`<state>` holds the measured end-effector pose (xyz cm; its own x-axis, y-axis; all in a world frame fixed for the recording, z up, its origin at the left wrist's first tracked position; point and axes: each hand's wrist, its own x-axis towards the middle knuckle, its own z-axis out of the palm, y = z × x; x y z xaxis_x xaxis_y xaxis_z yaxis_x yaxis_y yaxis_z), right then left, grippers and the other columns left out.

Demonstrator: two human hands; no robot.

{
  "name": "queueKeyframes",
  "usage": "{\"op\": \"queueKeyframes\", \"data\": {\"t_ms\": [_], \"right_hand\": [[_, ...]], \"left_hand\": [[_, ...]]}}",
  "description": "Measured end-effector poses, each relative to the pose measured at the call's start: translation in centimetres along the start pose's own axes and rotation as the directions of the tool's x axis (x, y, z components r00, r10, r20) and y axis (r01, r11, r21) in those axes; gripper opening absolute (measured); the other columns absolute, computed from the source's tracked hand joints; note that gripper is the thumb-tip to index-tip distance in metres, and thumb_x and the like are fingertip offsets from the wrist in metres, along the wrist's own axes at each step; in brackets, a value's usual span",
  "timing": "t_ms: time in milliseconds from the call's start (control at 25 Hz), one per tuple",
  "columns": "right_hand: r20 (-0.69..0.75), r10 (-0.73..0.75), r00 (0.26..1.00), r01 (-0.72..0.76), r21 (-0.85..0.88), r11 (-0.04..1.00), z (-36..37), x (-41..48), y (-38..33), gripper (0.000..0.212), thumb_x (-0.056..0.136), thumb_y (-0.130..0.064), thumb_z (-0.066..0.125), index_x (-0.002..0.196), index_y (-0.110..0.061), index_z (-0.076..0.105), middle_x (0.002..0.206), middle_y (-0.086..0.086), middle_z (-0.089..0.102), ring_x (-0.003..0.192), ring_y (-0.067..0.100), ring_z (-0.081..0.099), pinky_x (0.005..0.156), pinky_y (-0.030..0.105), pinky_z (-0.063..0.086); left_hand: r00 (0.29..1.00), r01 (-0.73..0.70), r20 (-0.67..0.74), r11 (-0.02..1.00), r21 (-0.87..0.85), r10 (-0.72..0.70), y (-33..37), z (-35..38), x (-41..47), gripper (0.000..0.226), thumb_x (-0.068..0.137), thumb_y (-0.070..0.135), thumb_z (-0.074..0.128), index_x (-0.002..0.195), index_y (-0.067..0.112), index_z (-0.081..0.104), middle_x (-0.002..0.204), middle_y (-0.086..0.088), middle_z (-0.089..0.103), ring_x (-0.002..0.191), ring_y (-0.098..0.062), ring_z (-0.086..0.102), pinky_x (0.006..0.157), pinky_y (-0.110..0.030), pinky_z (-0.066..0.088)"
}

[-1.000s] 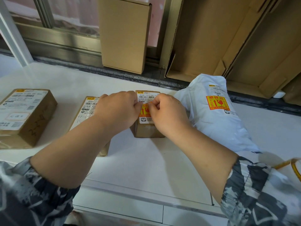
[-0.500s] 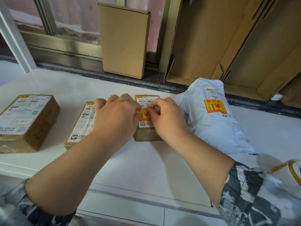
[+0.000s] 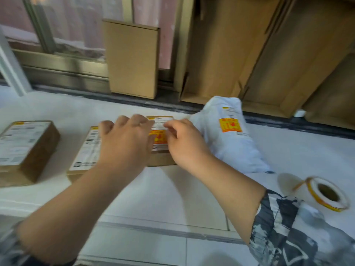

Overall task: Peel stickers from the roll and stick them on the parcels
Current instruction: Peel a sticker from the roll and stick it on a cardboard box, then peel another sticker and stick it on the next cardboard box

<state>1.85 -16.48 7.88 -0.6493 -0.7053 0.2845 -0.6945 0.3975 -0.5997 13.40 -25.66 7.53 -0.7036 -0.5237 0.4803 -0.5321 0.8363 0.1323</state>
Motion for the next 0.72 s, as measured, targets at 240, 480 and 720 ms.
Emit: {"op": "queueKeyframes", "data": {"t_ms": [240, 480, 720], "right_hand": [[-0.579, -0.253, 0.775, 0.481, 0.281, 0.831, -17.6, -6.5, 0.0, 0.021, 0.096, 0.007, 0.054, 0.100, -0.011, 0.066, 0.082, 0.002, 0.065, 0.072, 0.018, 0.062, 0.071, 0.034, 0.055], [-0.568, 0.106, 0.816, -0.308, -0.271, 0.912, -16.2, -17.5, 17.3, 0.020, 0.087, -0.032, 0.066, 0.106, -0.028, 0.063, 0.104, -0.008, 0.062, 0.102, 0.015, 0.058, 0.084, 0.034, 0.041], [-0.552, 0.003, 0.834, -0.373, -0.561, 0.739, -13.3, -19.7, 21.6, 0.035, 0.081, -0.037, 0.078, 0.110, -0.020, 0.068, 0.110, -0.002, 0.072, 0.113, 0.026, 0.062, 0.089, 0.043, 0.035]], "left_hand": [[0.929, -0.235, -0.369, 0.738, -0.633, -0.021, 7.7, -3.3, -1.8, 0.033, 0.103, 0.014, 0.042, 0.123, 0.014, 0.068, 0.121, -0.019, 0.065, 0.107, -0.031, 0.059, 0.105, -0.049, 0.044], [0.788, -0.561, -0.312, 0.413, -0.717, 0.530, 15.7, 0.7, -10.8, 0.024, 0.097, 0.007, 0.053, 0.107, 0.013, 0.074, 0.112, -0.003, 0.054, 0.084, -0.015, 0.060, 0.069, -0.030, 0.049], [0.836, 0.023, 0.328, 0.569, -0.822, 0.440, 25.1, 7.7, -8.7, 0.054, 0.098, 0.007, 0.054, 0.150, 0.020, 0.046, 0.150, 0.003, 0.049, 0.139, -0.013, 0.050, 0.115, -0.035, 0.043]]}}
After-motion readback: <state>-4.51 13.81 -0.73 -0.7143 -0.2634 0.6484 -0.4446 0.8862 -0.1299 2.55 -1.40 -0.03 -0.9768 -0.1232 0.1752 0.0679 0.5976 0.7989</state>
